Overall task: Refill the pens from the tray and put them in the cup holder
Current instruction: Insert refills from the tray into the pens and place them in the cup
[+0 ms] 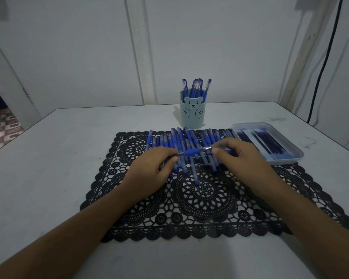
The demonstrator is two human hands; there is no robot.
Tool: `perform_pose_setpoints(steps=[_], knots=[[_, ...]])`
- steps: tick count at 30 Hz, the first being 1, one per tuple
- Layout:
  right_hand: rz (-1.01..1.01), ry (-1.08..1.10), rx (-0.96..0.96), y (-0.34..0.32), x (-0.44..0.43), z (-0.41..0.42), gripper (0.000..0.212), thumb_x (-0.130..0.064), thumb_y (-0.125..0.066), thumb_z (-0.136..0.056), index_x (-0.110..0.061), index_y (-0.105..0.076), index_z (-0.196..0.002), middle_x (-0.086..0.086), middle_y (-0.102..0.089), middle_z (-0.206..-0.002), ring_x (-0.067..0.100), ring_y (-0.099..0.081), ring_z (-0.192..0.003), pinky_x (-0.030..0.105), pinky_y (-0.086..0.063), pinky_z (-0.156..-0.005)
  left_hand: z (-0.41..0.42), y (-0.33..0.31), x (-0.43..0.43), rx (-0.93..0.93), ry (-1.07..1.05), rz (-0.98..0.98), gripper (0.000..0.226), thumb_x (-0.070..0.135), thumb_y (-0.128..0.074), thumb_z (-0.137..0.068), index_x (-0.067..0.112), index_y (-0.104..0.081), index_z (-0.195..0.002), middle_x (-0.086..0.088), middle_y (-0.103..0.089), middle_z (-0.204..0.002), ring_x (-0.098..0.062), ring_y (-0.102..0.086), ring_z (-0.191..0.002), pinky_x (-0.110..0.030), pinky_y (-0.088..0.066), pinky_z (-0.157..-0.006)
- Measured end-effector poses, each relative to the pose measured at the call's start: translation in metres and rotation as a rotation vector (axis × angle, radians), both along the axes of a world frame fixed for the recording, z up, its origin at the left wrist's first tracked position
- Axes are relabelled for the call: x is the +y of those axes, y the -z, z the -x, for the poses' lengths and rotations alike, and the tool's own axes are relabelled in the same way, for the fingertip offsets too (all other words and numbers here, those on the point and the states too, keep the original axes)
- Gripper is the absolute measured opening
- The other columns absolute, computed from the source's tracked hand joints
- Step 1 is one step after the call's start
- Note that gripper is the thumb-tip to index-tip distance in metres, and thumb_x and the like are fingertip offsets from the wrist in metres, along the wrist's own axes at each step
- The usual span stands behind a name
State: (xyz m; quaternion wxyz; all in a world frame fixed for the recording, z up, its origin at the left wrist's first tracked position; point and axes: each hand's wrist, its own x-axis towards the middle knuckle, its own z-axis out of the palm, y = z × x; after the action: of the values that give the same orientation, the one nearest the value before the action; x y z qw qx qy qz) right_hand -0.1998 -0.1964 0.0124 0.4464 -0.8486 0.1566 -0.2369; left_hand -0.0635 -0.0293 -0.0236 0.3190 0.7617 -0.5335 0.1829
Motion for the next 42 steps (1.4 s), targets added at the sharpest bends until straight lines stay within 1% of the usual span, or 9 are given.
perform_pose_setpoints(steps=[4, 15, 18, 24, 28, 33, 35, 38, 42], knots=[[-0.007, 0.011, -0.031, -0.003, -0.003, 0.002, 0.01, -0.022, -0.055, -0.09, -0.021, -0.064, -0.086, -0.016, -0.051, -0.067, -0.017, -0.046, -0.055, 0.006, -0.036, -0.054, 0.001, 0.0, 0.001, 0.007, -0.005, -0.013, 0.033, 0.034, -0.039, -0.09, 0.015, -0.063, -0.103, 0.016, -0.052, -0.081, -0.001, -0.047, -0.073, -0.008, -0.038, -0.065], [0.17, -0.189, 0.149, 0.004, 0.002, 0.002, 0.007, -0.03, -0.058, -0.087, -0.035, -0.06, -0.084, -0.019, -0.059, -0.074, -0.01, -0.051, -0.065, 0.006, -0.035, -0.057, 0.005, -0.001, 0.004, -0.161, 0.063, -0.094, 0.025, 0.025, -0.045, -0.091, 0.014, -0.066, -0.098, 0.006, -0.06, -0.072, -0.004, -0.045, -0.066, -0.014, -0.036, -0.062], [0.143, -0.176, 0.044, 0.008, 0.004, 0.0, 0.011, -0.027, -0.061, -0.085, -0.038, -0.062, -0.083, -0.017, -0.063, -0.071, -0.004, -0.056, -0.067, 0.009, -0.044, -0.061, 0.004, -0.001, 0.006, -0.108, 0.098, -0.08, 0.023, 0.023, -0.046, -0.091, 0.013, -0.066, -0.097, 0.005, -0.063, -0.076, -0.001, -0.048, -0.067, -0.012, -0.038, -0.063], [0.247, -0.206, -0.06, 0.014, 0.004, -0.001, 0.018, -0.025, -0.064, -0.084, -0.022, -0.071, -0.1, -0.006, -0.071, -0.085, 0.012, -0.064, -0.076, 0.028, -0.051, -0.071, 0.003, -0.007, 0.011, 0.002, 0.179, -0.17, 0.033, 0.03, -0.039, -0.092, 0.013, -0.066, -0.101, 0.017, -0.056, -0.076, 0.012, -0.045, -0.064, -0.002, -0.035, -0.06], [0.322, -0.255, -0.132, 0.015, 0.003, -0.002, 0.018, -0.021, -0.065, -0.084, -0.019, -0.071, -0.101, -0.004, -0.071, -0.08, 0.011, -0.062, -0.067, 0.03, -0.05, -0.062, 0.002, -0.015, 0.012, 0.113, 0.248, -0.182, 0.035, 0.035, -0.039, -0.09, 0.014, -0.067, -0.094, 0.019, -0.05, -0.064, 0.001, -0.047, -0.056, -0.008, -0.035, -0.053], [0.357, -0.285, -0.177, 0.018, 0.005, -0.004, 0.023, -0.026, -0.061, -0.082, -0.018, -0.071, -0.101, -0.007, -0.07, -0.077, 0.008, -0.061, -0.064, 0.026, -0.05, -0.057, 0.003, -0.026, 0.012, 0.292, 0.22, -0.288, 0.029, 0.033, -0.045, -0.092, 0.017, -0.068, -0.092, 0.007, -0.055, -0.059, -0.006, -0.046, -0.052, -0.013, -0.035, -0.05], [0.358, -0.275, -0.182, 0.02, 0.005, -0.006, 0.022, -0.024, -0.063, -0.083, -0.017, -0.071, -0.102, -0.008, -0.068, -0.078, 0.007, -0.06, -0.068, 0.021, -0.049, -0.058, 0.001, -0.026, 0.013, 0.238, 0.182, -0.326, 0.031, 0.036, -0.043, -0.092, 0.018, -0.068, -0.096, 0.002, -0.06, -0.065, -0.007, -0.048, -0.054, -0.014, -0.037, -0.05], [0.37, -0.237, -0.173, 0.023, 0.005, -0.01, 0.022, -0.02, -0.065, -0.083, -0.017, -0.069, -0.105, -0.011, -0.067, -0.088, 0.002, -0.06, -0.077, 0.014, -0.049, -0.071, 0.003, -0.024, 0.014, -0.066, 0.101, -0.311, 0.039, 0.04, -0.035, -0.09, 0.018, -0.066, -0.101, 0.006, -0.064, -0.08, -0.004, -0.054, -0.067, -0.023, -0.046, -0.062], [0.359, -0.19, -0.189, 0.022, 0.009, -0.008, 0.025, -0.024, -0.066, -0.082, -0.023, -0.058, -0.106, -0.014, -0.062, -0.082, 0.004, -0.059, -0.08, 0.012, -0.048, -0.068, 0.01, -0.018, 0.009, -0.385, 0.035, -0.235, 0.034, 0.028, -0.043, -0.092, 0.006, -0.064, -0.108, -0.007, -0.064, -0.1, -0.022, -0.06, -0.087, -0.038, -0.05, -0.074]])
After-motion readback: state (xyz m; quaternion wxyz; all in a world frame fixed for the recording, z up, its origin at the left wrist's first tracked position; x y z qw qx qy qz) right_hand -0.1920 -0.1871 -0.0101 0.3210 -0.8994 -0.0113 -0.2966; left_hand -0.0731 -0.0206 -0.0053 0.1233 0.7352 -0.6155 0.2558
